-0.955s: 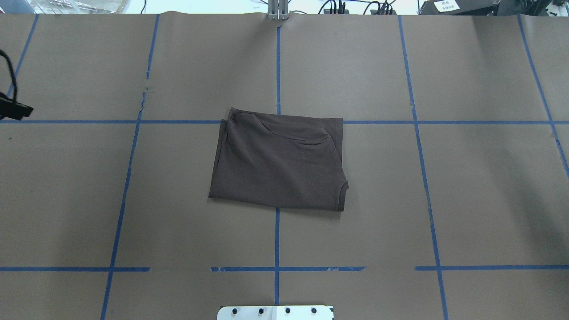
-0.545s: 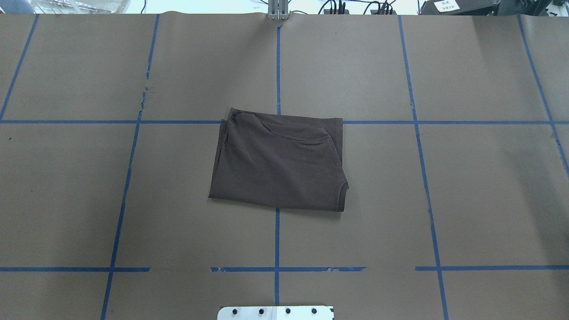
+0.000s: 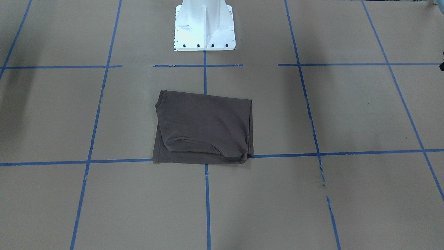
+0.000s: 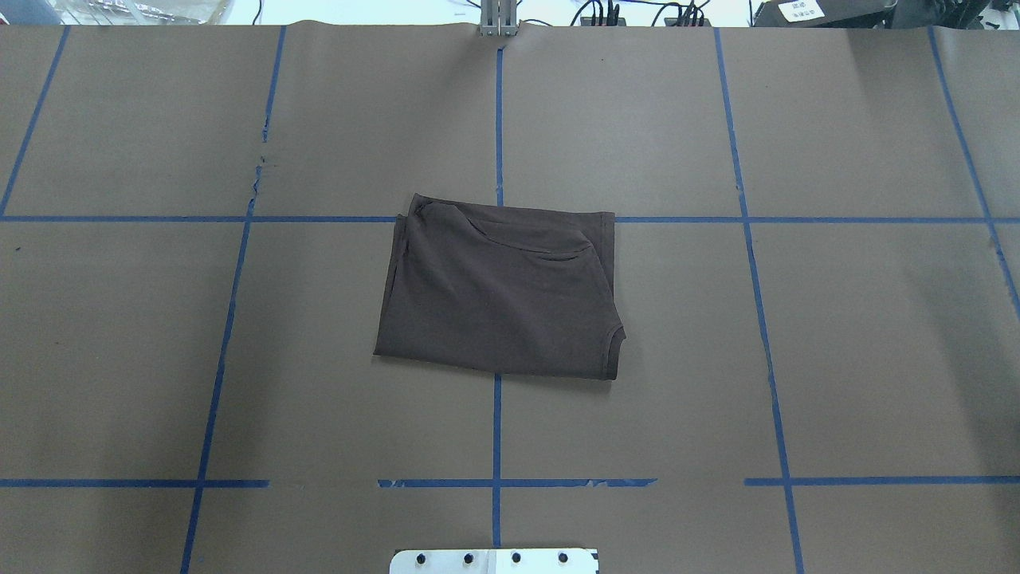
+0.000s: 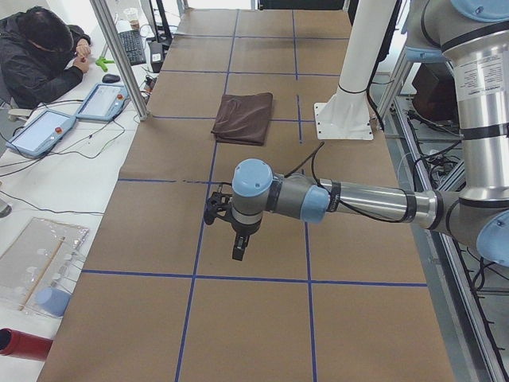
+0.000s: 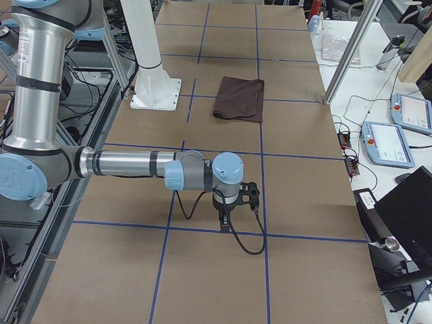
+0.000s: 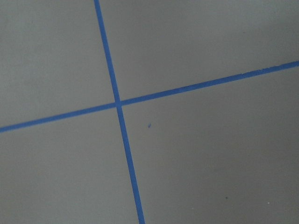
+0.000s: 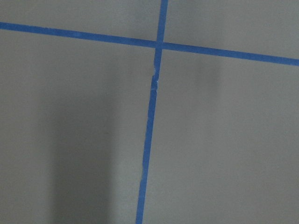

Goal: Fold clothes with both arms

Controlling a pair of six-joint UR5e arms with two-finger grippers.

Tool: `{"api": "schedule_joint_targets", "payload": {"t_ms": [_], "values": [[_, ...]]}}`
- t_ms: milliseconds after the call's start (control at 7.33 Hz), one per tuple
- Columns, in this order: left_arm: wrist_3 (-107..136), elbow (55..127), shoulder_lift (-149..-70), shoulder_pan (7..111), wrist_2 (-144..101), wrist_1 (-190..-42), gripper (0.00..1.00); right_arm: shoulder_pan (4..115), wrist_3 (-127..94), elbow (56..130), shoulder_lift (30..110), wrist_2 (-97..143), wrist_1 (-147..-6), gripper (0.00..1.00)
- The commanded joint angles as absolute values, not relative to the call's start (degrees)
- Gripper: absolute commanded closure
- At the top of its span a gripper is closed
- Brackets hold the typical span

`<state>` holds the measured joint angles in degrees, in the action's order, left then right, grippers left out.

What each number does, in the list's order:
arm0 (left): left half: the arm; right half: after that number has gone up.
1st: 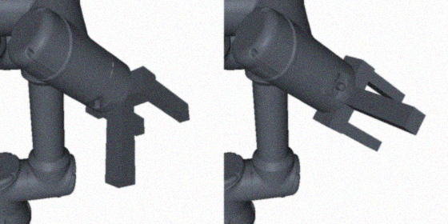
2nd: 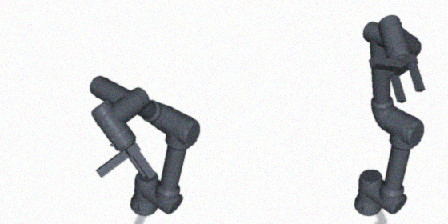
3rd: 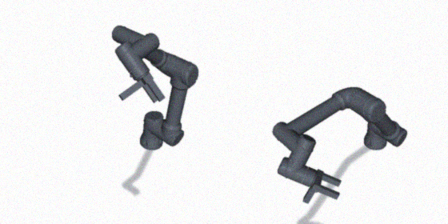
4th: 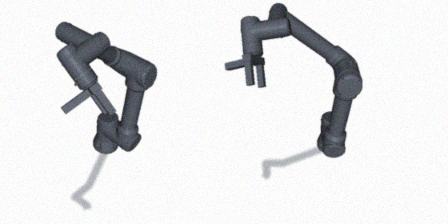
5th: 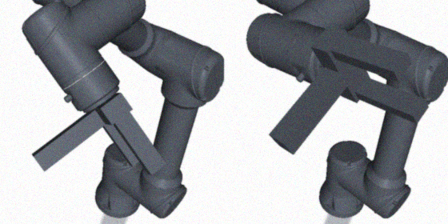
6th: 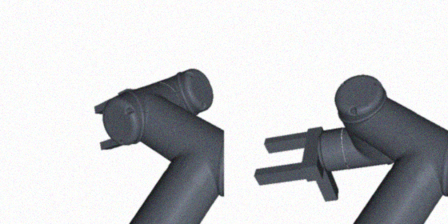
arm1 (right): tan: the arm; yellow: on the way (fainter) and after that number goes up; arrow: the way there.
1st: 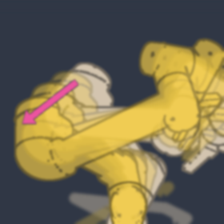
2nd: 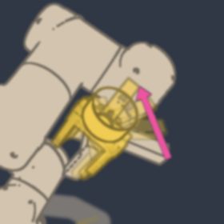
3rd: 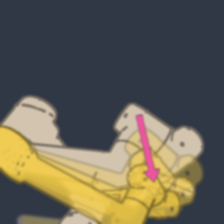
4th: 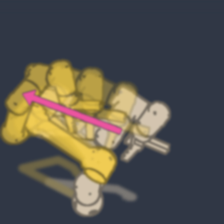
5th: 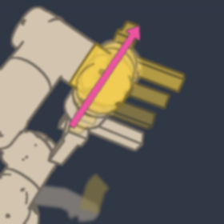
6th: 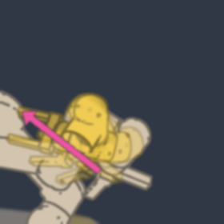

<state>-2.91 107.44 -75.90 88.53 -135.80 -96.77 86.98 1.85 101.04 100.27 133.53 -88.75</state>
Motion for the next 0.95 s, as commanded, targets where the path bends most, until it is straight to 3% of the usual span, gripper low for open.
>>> {"api": "schedule_joint_targets", "payload": {"t_ms": [0, 818], "values": [[-8.8, 102.3, -74.4, 91.2, -136.7, -94.4, 0.00, 87.0, 1.8, 100.8, 100.3, 133.6, -88.7, 0.00], [-9.1, 105.5, -75.1, 90.9, -136.1, -93.1, 0.00, 87.0, 1.8, 100.8, 100.3, 133.7, -88.6, 0.00]]}}
